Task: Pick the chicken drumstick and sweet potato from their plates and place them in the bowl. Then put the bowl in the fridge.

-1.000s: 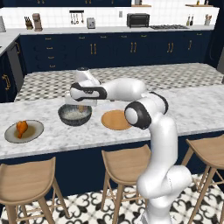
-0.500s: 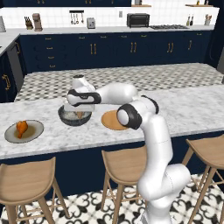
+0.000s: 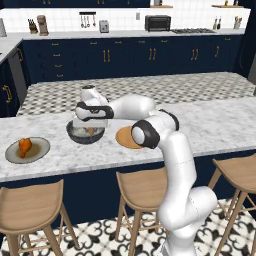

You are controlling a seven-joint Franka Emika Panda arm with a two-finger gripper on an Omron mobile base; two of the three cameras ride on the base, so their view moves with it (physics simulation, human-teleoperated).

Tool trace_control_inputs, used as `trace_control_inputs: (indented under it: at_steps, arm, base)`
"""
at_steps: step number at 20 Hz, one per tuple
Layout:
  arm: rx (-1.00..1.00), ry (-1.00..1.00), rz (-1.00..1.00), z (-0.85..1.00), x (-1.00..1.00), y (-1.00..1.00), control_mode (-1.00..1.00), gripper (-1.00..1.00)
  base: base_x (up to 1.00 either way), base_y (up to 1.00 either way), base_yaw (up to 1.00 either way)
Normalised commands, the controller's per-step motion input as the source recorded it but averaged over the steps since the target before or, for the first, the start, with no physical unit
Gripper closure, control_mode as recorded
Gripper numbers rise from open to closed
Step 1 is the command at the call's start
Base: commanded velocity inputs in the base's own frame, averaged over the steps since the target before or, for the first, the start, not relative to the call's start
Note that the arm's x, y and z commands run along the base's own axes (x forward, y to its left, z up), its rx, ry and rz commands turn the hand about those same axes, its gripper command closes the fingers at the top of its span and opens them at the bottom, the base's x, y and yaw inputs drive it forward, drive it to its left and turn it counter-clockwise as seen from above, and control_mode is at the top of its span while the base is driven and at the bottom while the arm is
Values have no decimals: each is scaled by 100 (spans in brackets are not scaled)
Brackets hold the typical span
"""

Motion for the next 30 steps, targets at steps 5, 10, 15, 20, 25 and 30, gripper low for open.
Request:
trace_control_inputs:
  at_steps: [5,10,15,20,25,30]
  arm:
    - [1,-1,0,-5,-32,-40,-100,-100]
    - [2,-4,0,19,-61,-37,-100,-100]
    - [0,-8,0,39,-64,-24,-100,-100]
    - [6,-4,0,15,-98,-64,-100,-100]
    - [4,0,0,49,-83,-90,-100,-100]
    - [0,0,1,65,-76,-73,-100,-100]
  base:
    - [0,0,0]
    - [0,0,0]
    - [0,0,0]
    - [0,0,0]
    - [0,0,0]
    - [0,0,0]
